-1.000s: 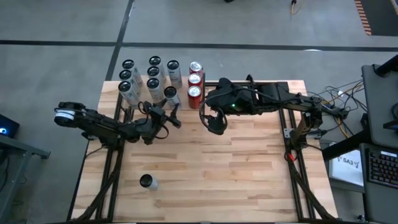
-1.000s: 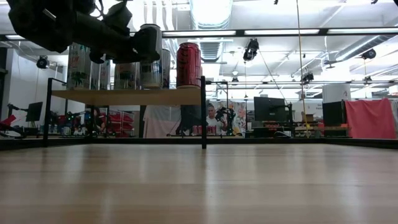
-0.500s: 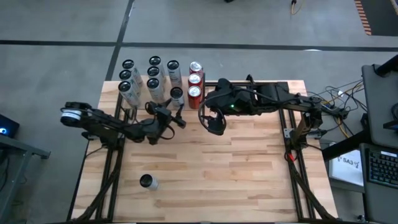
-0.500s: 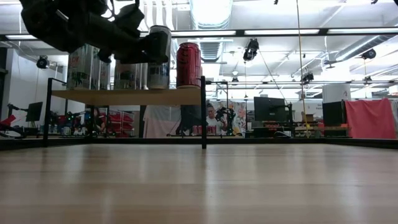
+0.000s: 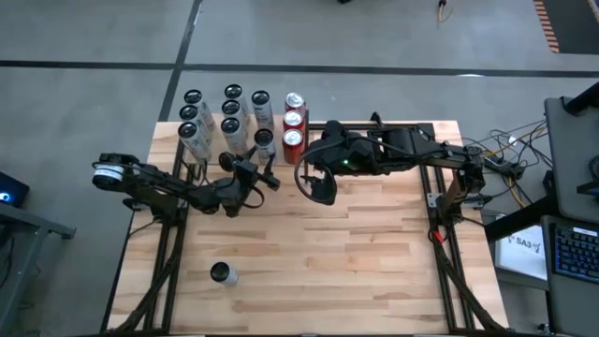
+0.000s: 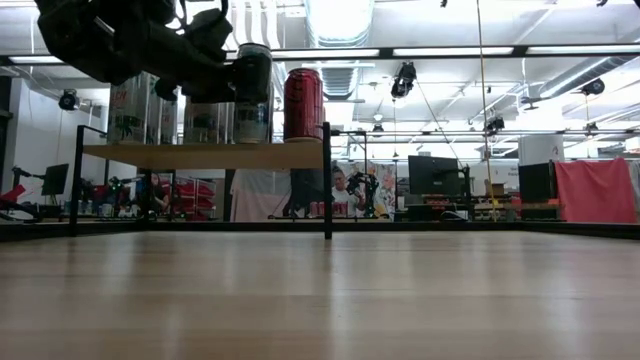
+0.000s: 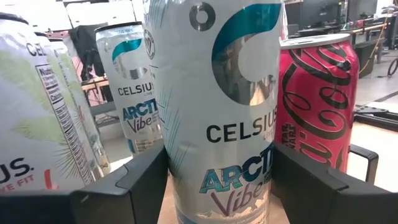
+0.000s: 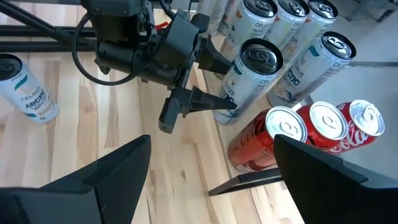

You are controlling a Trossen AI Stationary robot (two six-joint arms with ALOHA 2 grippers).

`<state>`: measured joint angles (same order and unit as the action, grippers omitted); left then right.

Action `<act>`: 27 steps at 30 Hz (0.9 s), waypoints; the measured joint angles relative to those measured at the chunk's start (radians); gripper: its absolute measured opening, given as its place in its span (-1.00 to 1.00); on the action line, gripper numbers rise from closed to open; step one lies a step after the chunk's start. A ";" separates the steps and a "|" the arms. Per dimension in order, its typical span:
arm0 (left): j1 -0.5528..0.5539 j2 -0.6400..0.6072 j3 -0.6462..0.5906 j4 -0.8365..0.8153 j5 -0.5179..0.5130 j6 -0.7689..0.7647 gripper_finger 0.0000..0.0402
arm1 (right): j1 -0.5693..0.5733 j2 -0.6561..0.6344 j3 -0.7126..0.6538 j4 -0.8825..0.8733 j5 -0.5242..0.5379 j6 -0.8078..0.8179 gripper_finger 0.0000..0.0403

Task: Place canned beverage on shelf
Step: Put the right white blue soda can on the shelf aligned with the other white blue soda can

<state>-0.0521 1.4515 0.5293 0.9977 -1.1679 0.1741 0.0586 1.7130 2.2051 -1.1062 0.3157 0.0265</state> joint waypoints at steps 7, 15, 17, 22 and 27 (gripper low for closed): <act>0.005 -0.001 0.000 -0.001 0.000 -0.030 0.29 | 0.000 0.000 0.000 0.005 0.000 -0.001 0.62; 0.008 -0.004 0.000 0.003 0.000 -0.045 0.50 | 0.000 0.000 0.000 0.006 0.000 0.004 0.62; 0.008 -0.009 0.000 0.004 0.000 -0.045 0.51 | 0.000 0.000 0.000 0.008 0.000 0.006 0.62; 0.004 -0.037 0.000 0.005 0.001 -0.021 0.51 | 0.000 0.000 0.000 0.014 0.000 0.005 0.62; -0.014 -0.079 0.000 0.005 0.000 0.021 0.51 | 0.000 0.000 0.000 0.021 0.000 0.005 0.62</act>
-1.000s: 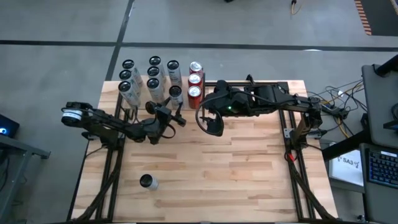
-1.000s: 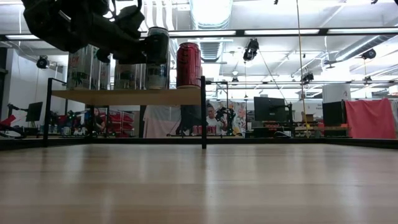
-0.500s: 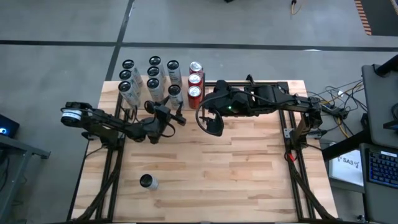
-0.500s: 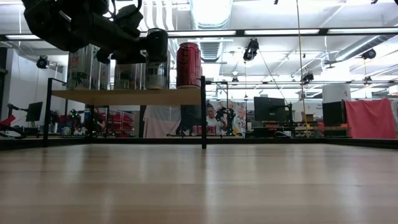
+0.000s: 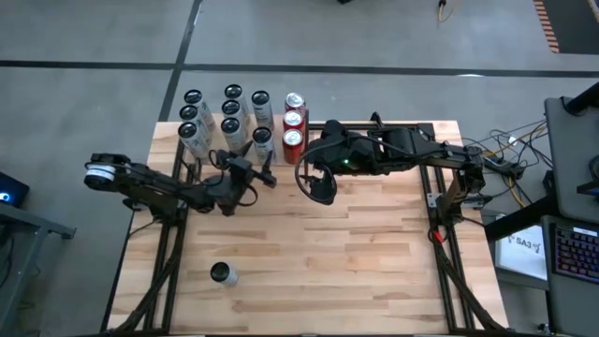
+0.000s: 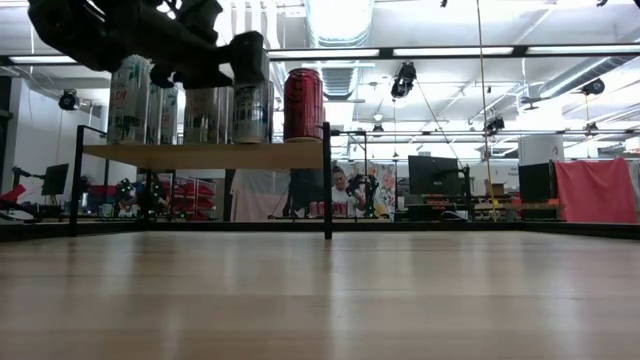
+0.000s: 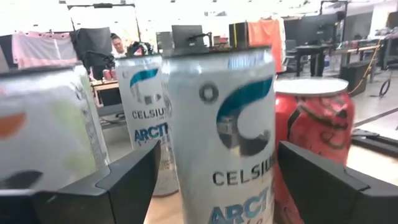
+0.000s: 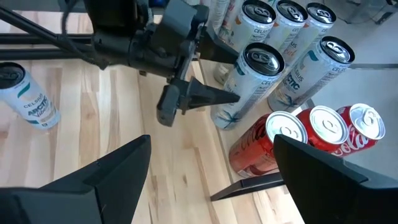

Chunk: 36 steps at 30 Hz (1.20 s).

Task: Place canned beverage on shelf
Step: Put the right white blue soda can on the shelf aligned with the other white blue soda can

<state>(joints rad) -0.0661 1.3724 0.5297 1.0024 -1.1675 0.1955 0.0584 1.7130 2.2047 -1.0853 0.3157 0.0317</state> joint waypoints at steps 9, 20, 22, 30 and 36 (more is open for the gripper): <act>-0.043 -0.086 0.000 0.000 0.000 0.051 0.52 | 0.000 0.000 0.000 0.020 0.000 -0.007 0.62; -0.215 -0.219 0.000 0.000 0.000 0.201 0.49 | 0.000 0.005 -0.057 0.128 -0.001 -0.029 0.62; -0.264 -0.240 0.000 0.000 0.000 0.236 0.46 | -0.004 0.006 -0.081 0.160 -0.002 -0.033 0.62; -0.438 -0.334 0.000 -0.001 -0.010 0.409 0.22 | -0.056 0.053 -0.117 0.270 -0.096 -0.047 0.51; -0.510 -0.417 0.000 -0.001 -0.110 0.517 -0.11 | -0.104 0.110 -0.089 0.317 -0.150 -0.110 0.06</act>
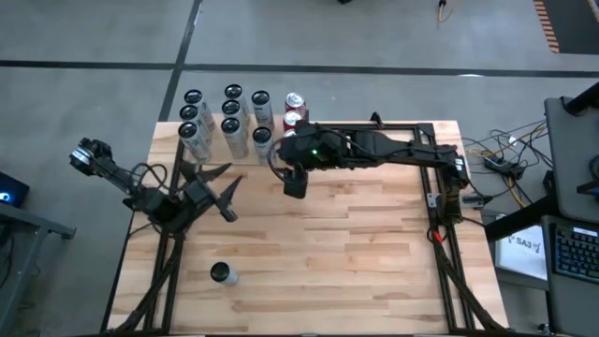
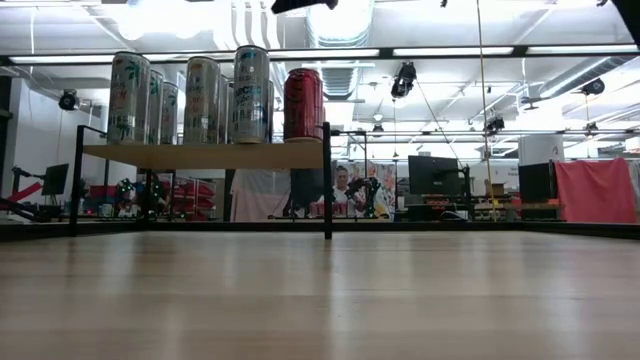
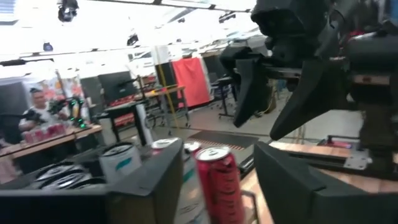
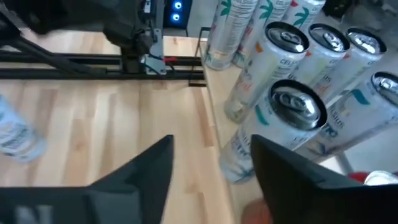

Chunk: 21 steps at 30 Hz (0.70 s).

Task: Place canned beverage on shelf
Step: Put the right white blue soda can on the shelf aligned with the other white blue soda can

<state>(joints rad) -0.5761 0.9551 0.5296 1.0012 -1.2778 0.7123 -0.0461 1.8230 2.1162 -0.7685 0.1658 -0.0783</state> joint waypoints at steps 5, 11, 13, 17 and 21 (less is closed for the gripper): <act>-0.008 -0.059 0.000 0.000 -0.053 0.079 -0.50 | -0.030 0.033 0.003 0.038 0.000 -0.081 -0.38; -0.008 -0.113 0.000 -0.002 -0.056 0.192 -0.96 | -0.041 0.058 0.004 0.061 -0.001 -0.166 -0.90; -0.008 -0.126 0.000 -0.002 -0.052 0.213 -0.96 | -0.044 0.068 0.004 0.069 -0.002 -0.177 -0.93; -0.008 -0.149 0.000 -0.003 -0.042 0.235 -0.92 | -0.049 0.092 0.004 0.094 -0.001 -0.195 -0.94; -0.008 -0.164 0.000 -0.004 -0.041 0.256 -0.98 | -0.059 0.118 0.004 0.101 0.000 -0.211 -0.94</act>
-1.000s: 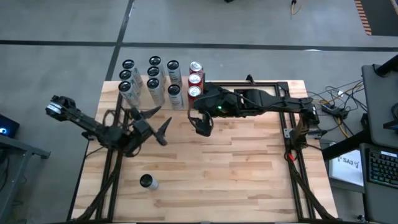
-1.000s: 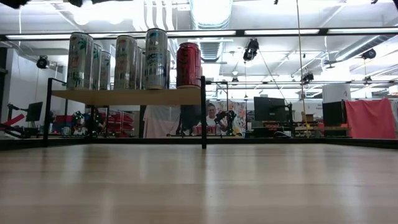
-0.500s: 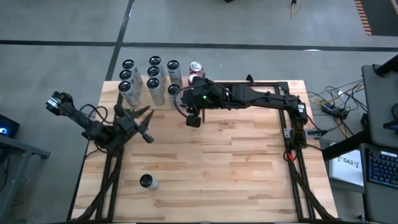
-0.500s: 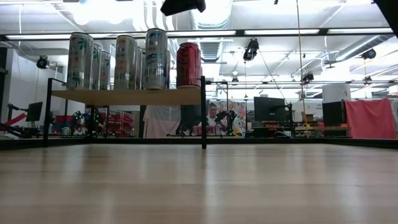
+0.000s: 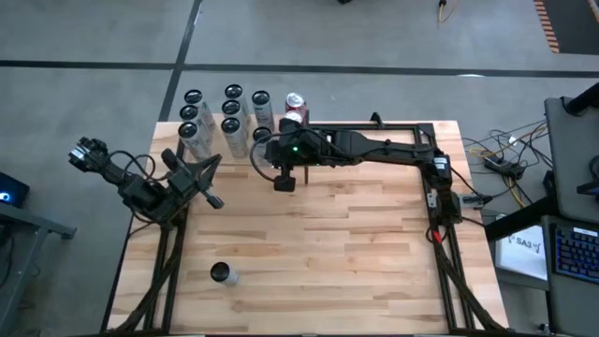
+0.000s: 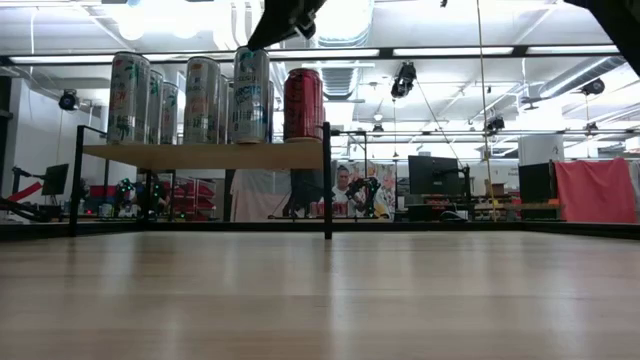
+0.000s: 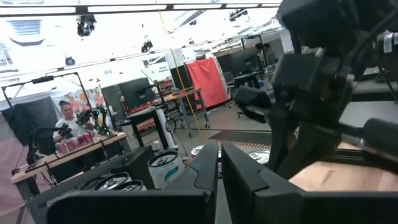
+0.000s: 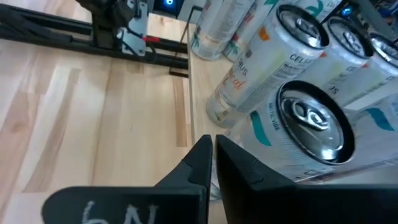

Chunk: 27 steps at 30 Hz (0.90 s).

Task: Place canned beverage on shelf
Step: Put the right white blue soda can on the shelf aligned with the other white blue soda can

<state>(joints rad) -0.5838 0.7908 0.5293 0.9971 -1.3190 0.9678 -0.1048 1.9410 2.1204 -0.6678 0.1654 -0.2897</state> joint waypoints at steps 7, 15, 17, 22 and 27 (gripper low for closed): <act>0.000 -0.008 0.000 -0.001 0.000 0.013 -0.99 | -0.028 0.015 0.000 0.008 0.002 0.000 -0.94; 0.000 -0.008 0.000 -0.003 0.001 0.019 -0.99 | -0.058 0.025 0.000 0.031 -0.001 -0.017 -0.94; 0.000 -0.008 0.000 -0.003 0.001 0.021 -0.99 | -0.062 0.025 0.000 0.039 -0.008 -0.017 -0.94; 0.000 -0.008 0.000 -0.004 0.001 0.024 -0.99 | -0.069 0.025 0.000 0.078 -0.009 -0.017 -0.94; 0.000 -0.008 0.000 -0.004 0.002 0.024 -0.99 | -0.079 0.025 0.000 0.085 -0.011 -0.025 -0.94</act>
<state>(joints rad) -0.5838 0.7826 0.5293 0.9934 -1.3174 0.9916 -0.1834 1.9659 2.1204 -0.5824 0.1544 -0.3145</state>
